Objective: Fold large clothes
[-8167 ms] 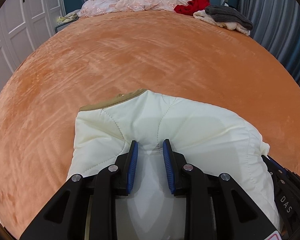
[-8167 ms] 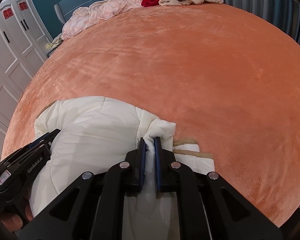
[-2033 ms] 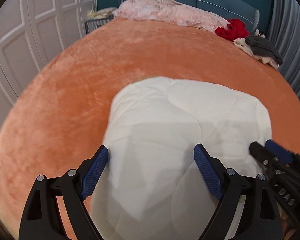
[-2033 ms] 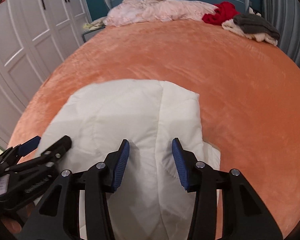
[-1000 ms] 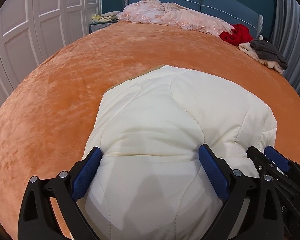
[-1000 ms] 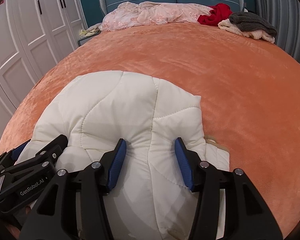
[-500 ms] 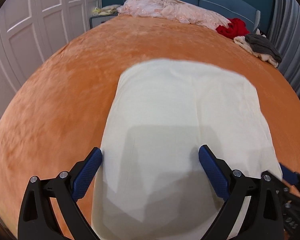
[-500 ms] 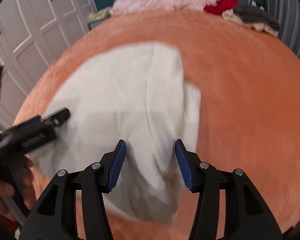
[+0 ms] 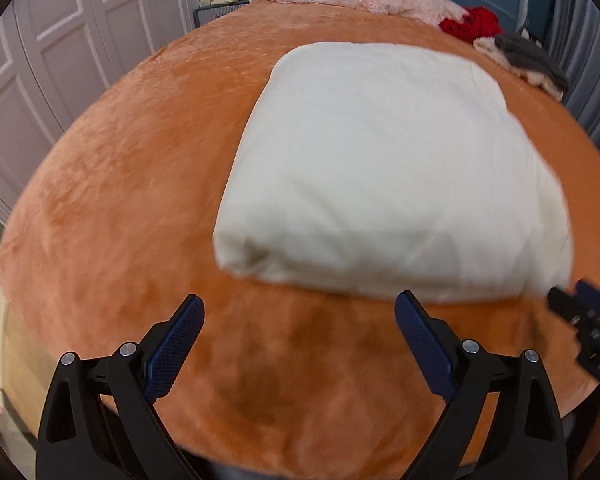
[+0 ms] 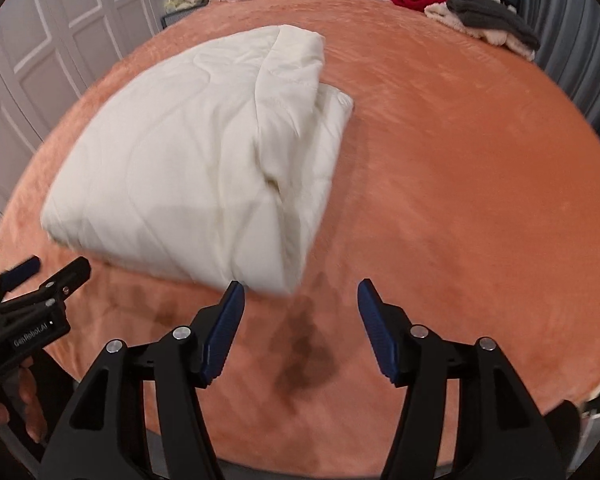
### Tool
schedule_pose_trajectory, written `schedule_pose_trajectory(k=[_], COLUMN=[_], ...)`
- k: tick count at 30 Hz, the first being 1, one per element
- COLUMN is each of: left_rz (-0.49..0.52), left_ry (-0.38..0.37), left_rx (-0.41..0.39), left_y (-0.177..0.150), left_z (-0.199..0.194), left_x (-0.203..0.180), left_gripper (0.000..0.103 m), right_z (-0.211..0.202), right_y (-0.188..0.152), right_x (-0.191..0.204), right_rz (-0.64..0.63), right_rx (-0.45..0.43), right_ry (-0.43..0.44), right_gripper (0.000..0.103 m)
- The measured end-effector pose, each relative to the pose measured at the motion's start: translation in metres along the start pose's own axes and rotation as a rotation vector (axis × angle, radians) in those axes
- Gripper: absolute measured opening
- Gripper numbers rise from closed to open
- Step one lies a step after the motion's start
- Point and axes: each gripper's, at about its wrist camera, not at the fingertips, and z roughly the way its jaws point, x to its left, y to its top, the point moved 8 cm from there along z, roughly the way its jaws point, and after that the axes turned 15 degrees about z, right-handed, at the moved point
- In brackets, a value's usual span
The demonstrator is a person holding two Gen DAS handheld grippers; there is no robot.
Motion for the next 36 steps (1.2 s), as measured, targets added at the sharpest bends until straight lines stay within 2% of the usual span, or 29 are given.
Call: schedule_pose_trajectory(k=[8,10,15,18,20,26,28,36], left_rz=[0.036,0.042,0.018,0.002,-0.013,-0.007,0.008,0.013], left_ry=[0.022,0.044,0.071,0.074,0.062,0.082,0.090,0.111], left_rx=[-0.016,-0.018,-0.004,0.008,0.008,0.002,0.002,-0.010], left_y=[-0.017,-0.020,-0.031,-0.038,-0.041,-0.050,-0.053,-0.064], left_z=[-0.028,-0.034,-0.040,-0.041,-0.043,-0.048,-0.049,-0.050], left_x=[-0.022,-0.026,-0.029,-0.031,-0.033,-0.041,-0.044,-0.047], left_gripper=[0.093,0.093,0.093,0.093,0.093,0.093,0.093,0.092], right_z=[-0.020,-0.025,-0.030,-0.036,-0.039,-0.047,-0.050,-0.057], right_y=[-0.025,-0.030,-0.040,-0.047,-0.051,-0.063,-0.065,-0.073], right_x=[-0.004,-0.003,-0.009,-0.011,-0.013,-0.012,-0.012,-0.015], right_rz=[-0.008,-0.006,0.008,0.004,-0.005,-0.020,-0.019,0.004], right_rx=[0.007,-0.005,-0.016,-0.029,-0.045,-0.073,-0.091,-0.138], right_ry=[-0.007,-0.006,-0.016,-0.023,-0.034,-0.030,-0.030,-0.029], right_gripper=[0.058,0.065,0.070,0.073,0.080,0.083,0.090,0.092])
